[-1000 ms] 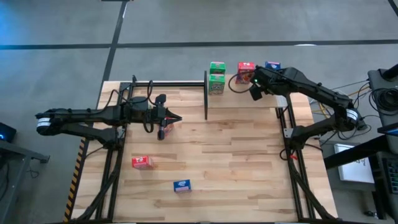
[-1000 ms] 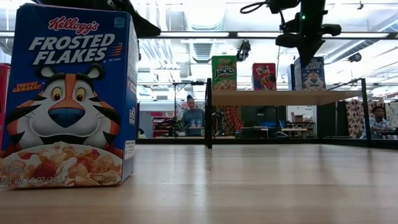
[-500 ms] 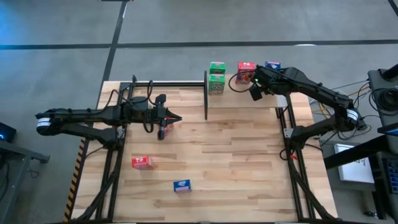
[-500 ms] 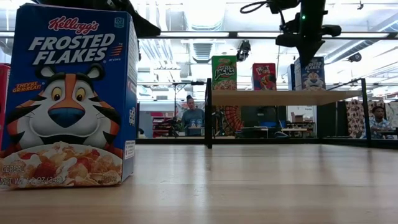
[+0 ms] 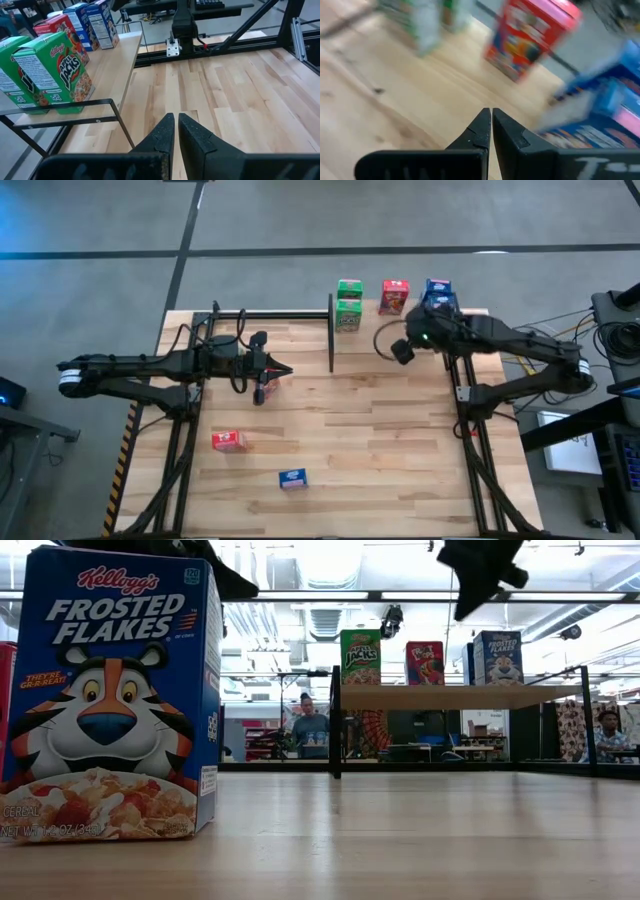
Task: Stack cereal on shelf
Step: Put the top red cereal box on the shelf aligned with other red cereal boxes
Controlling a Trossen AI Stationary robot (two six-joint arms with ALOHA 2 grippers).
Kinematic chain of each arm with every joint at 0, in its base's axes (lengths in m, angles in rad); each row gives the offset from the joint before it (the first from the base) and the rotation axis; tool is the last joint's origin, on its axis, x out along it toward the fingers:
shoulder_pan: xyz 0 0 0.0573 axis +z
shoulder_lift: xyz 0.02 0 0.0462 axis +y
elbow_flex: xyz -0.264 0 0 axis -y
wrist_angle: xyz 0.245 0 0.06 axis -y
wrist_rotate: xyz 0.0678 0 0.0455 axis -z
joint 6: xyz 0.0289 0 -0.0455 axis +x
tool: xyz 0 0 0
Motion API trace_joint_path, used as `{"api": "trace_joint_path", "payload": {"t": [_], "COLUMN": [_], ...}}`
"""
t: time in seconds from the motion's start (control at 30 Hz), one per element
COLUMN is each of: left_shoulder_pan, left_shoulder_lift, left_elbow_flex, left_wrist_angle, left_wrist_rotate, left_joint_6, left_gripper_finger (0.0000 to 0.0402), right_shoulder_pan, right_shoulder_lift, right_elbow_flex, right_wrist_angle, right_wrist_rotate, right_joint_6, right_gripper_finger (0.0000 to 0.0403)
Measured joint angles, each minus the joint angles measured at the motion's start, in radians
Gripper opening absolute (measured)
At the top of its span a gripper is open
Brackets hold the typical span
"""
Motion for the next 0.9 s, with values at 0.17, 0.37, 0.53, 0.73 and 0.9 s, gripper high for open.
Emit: {"api": "trace_joint_path", "payload": {"t": [0.17,0.37,0.53,0.73,0.9], "left_shoulder_pan": [0.0,0.0,0.0,0.0,-0.001], "left_shoulder_lift": [0.0,0.0,0.0,0.0,0.0], "left_elbow_flex": [0.0,0.0,-0.002,-0.004,-0.004], "left_wrist_angle": [-0.001,-0.001,-0.001,-0.058,-0.178], "left_wrist_rotate": [0.0,0.0,0.0,-0.009,-0.164], "left_joint_6": [-0.017,-0.031,-0.06,-0.182,-0.361], "left_gripper_finger": [0.0007,0.0007,0.0007,0.0007,0.0005], "right_shoulder_pan": [0.09,0.148,0.168,0.168,0.169], "right_shoulder_lift": [-0.099,-0.211,-0.281,-0.34,-0.359], "right_elbow_flex": [-0.158,-0.379,-0.542,-0.672,-0.745], "right_wrist_angle": [0.26,0.558,0.769,0.986,1.139], "right_wrist_rotate": [0.0,-0.008,-0.08,-0.257,-0.342], "right_joint_6": [-0.083,-0.166,-0.228,-0.336,-0.427], "right_gripper_finger": [0.0009,0.0009,0.0009,0.0009,0.0009]}}
